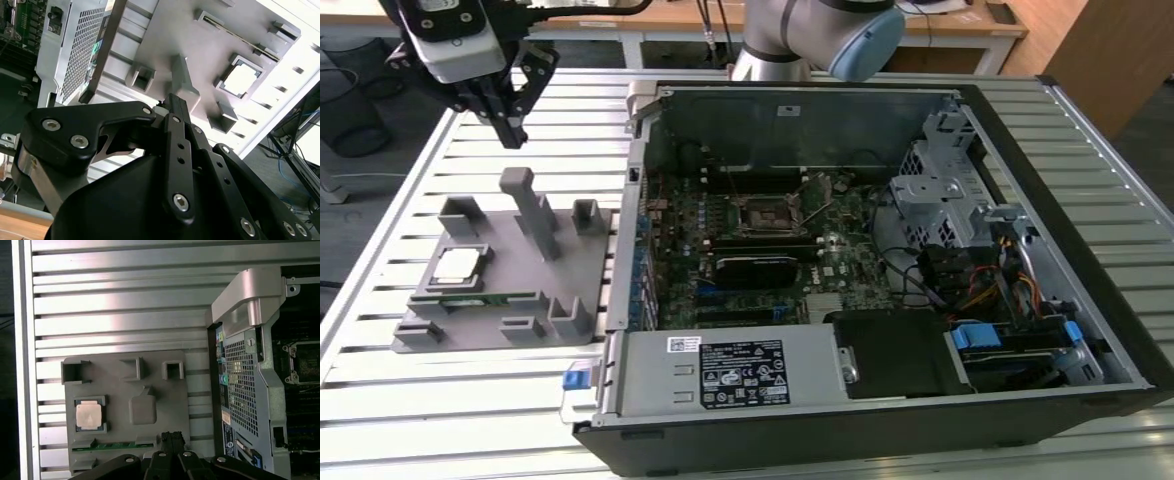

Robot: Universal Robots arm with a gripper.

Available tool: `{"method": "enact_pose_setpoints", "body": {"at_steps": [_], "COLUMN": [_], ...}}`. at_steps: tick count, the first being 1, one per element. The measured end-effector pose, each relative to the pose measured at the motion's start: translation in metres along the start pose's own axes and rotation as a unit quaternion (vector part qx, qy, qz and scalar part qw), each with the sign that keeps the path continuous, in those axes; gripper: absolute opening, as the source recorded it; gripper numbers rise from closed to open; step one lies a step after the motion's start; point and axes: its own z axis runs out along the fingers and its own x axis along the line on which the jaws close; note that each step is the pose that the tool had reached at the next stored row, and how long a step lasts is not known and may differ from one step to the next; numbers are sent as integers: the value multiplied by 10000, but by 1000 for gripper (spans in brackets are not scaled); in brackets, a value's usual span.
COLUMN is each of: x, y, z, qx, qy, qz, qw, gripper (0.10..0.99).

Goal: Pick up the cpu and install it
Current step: 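Reach for the cpu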

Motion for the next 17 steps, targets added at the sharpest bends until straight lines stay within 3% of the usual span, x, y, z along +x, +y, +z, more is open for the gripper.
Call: {"method": "enact_pose_setpoints", "body": {"at_steps": [17], "x": [147], "y": [-35], "z": [9], "qx": [0], "qy": [0], "qz": [0], "qw": [10000], "gripper": [106]}}
